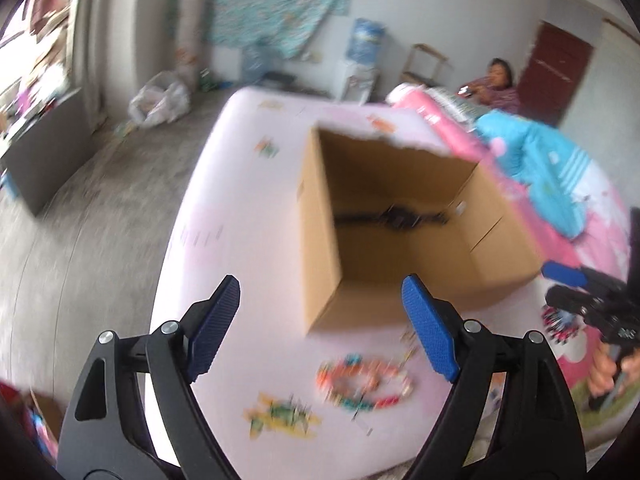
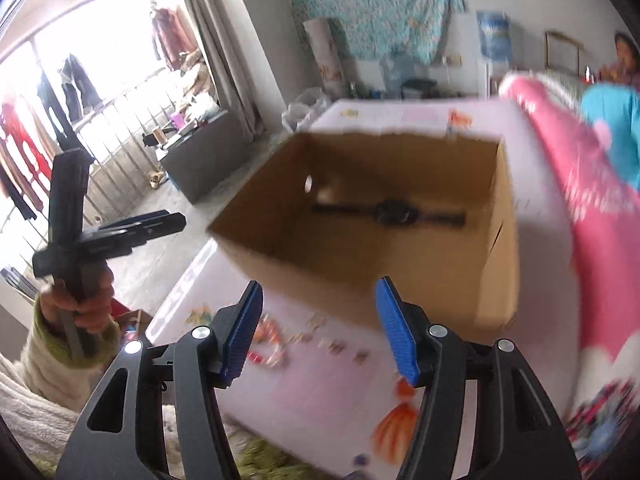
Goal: Organize jewelry
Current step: 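Open both grippers and withdraw them from the box toward the bracelets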
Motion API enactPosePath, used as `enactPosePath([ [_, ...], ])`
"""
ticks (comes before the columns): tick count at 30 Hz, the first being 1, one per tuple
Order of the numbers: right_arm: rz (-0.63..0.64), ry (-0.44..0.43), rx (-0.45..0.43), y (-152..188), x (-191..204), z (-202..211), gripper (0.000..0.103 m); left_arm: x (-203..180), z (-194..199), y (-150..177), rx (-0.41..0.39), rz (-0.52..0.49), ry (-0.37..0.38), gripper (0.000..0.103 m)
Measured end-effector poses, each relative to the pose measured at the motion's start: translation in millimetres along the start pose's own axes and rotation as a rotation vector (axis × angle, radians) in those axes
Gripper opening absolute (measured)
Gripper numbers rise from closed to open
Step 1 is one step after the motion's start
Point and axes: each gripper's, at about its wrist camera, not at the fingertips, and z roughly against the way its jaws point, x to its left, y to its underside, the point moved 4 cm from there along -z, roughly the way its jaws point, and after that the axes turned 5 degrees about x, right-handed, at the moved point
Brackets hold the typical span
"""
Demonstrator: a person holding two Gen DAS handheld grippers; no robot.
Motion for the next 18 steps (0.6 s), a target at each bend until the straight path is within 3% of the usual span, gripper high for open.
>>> enactPosePath([
  [4, -0.09, -0.052, 0.117, 42, 12, -45, 0.057, 6, -17, 56, 0.047, 0.068, 0.043, 0.079],
  [8, -0.171, -0.056, 0.19, 63, 24, -78, 0.043, 8, -36, 87, 0.077, 0.094, 0.089, 0.061],
  [12, -0.209, -0.053, 0.232, 64, 30, -103, 0.033, 12, -53, 100, 0.113, 0.091, 0.1, 0.037],
  [18, -0.161, 0.054, 0.242, 55, 40, -115, 0.024, 5, -56, 94, 0.098, 0.013, 0.093, 0.025],
])
